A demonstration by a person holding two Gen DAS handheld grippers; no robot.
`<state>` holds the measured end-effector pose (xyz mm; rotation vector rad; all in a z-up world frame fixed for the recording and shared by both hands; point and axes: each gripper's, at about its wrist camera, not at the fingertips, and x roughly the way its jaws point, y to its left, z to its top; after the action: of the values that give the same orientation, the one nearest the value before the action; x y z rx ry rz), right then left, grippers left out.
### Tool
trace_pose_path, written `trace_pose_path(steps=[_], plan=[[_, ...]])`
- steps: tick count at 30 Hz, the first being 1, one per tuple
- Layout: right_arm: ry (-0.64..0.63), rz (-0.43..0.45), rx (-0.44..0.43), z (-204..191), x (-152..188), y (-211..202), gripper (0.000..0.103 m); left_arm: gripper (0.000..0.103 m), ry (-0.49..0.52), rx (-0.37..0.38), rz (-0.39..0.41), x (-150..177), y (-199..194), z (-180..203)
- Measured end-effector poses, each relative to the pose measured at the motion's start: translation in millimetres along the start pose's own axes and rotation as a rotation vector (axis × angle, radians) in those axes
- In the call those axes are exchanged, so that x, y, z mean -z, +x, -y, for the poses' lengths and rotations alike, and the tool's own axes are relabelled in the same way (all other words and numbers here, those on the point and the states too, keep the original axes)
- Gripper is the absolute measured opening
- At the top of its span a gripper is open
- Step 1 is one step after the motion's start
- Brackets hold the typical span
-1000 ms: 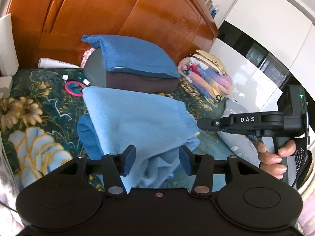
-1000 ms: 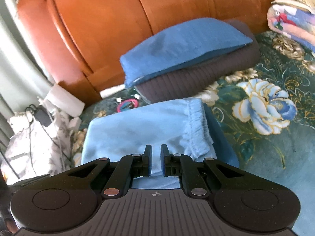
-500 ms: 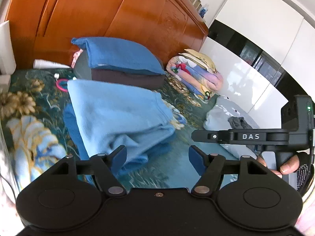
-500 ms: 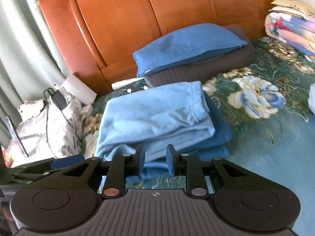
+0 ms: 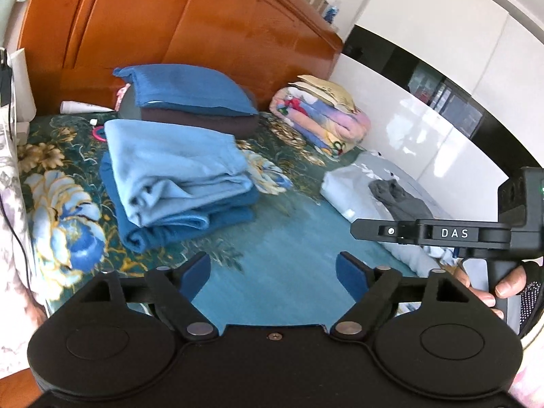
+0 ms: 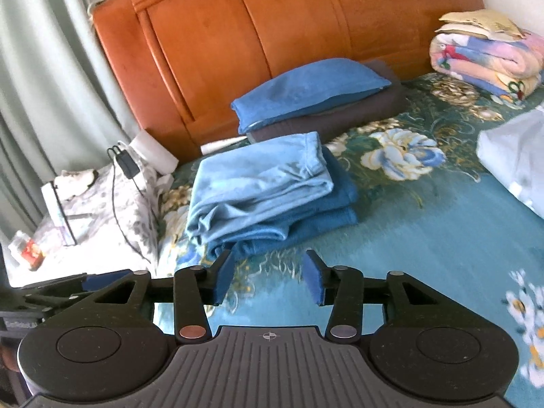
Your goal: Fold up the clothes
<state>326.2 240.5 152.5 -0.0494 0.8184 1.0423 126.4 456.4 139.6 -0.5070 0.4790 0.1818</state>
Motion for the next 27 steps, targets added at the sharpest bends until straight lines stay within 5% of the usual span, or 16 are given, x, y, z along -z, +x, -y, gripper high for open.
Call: trace_pose_path(steps=[27], plan=[[-0.006,0.127,0.07,29,106,-158,0.086,0.097,-0.025,0.06,0.004,116,-46,145]])
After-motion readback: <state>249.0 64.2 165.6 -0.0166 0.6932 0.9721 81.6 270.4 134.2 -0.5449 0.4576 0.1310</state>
